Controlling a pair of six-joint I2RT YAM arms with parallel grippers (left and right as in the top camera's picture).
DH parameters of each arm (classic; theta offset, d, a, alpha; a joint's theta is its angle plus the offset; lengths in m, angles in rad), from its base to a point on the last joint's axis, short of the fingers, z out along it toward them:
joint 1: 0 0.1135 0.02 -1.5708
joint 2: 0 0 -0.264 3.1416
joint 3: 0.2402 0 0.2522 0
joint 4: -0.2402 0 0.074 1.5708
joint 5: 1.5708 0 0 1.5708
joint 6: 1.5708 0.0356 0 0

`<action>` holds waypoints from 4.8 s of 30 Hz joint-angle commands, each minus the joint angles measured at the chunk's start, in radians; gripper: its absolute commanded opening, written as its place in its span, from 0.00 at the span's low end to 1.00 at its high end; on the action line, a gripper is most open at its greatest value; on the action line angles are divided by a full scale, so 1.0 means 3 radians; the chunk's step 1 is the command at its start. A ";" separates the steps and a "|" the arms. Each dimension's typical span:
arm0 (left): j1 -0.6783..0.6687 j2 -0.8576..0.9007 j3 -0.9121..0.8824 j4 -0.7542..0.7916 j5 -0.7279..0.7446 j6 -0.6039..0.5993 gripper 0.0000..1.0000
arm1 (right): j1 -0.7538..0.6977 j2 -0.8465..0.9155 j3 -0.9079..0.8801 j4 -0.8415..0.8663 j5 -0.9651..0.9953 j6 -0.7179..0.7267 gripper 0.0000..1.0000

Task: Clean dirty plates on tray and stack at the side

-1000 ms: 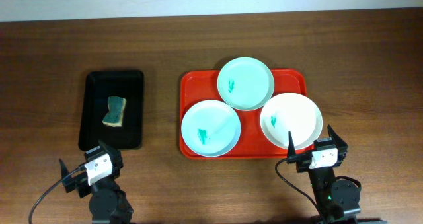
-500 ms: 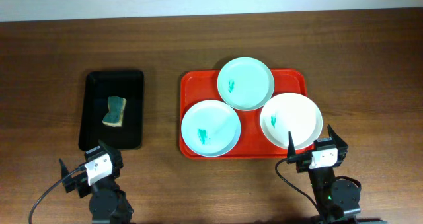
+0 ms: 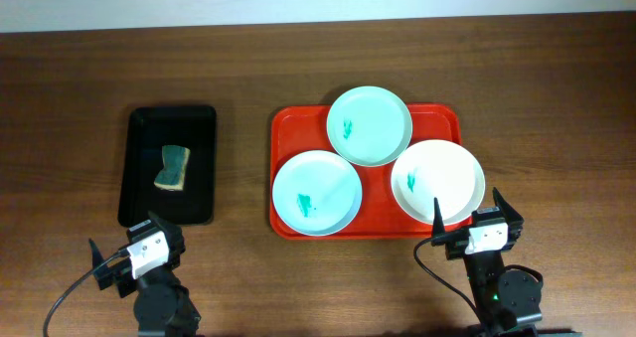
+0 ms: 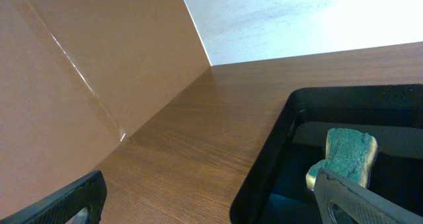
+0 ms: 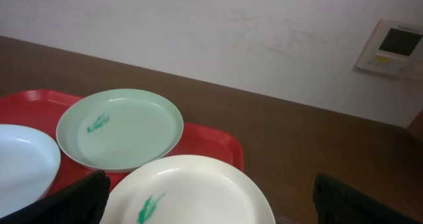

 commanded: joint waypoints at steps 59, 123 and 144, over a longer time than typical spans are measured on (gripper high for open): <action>-0.0013 0.0017 0.0121 0.0839 0.4344 -0.0940 0.99 | -0.0009 -0.0006 -0.0018 -0.0017 0.0080 0.0001 0.98; 0.0773 0.6811 0.4523 -0.2314 0.2243 -0.1022 0.10 | -0.0009 -0.0006 -0.0018 -0.0017 0.0080 0.0001 0.98; 0.0773 0.6821 0.4869 -0.3197 0.2246 -0.1021 0.73 | -0.0009 -0.0006 -0.0018 -0.0017 0.0080 0.0001 0.99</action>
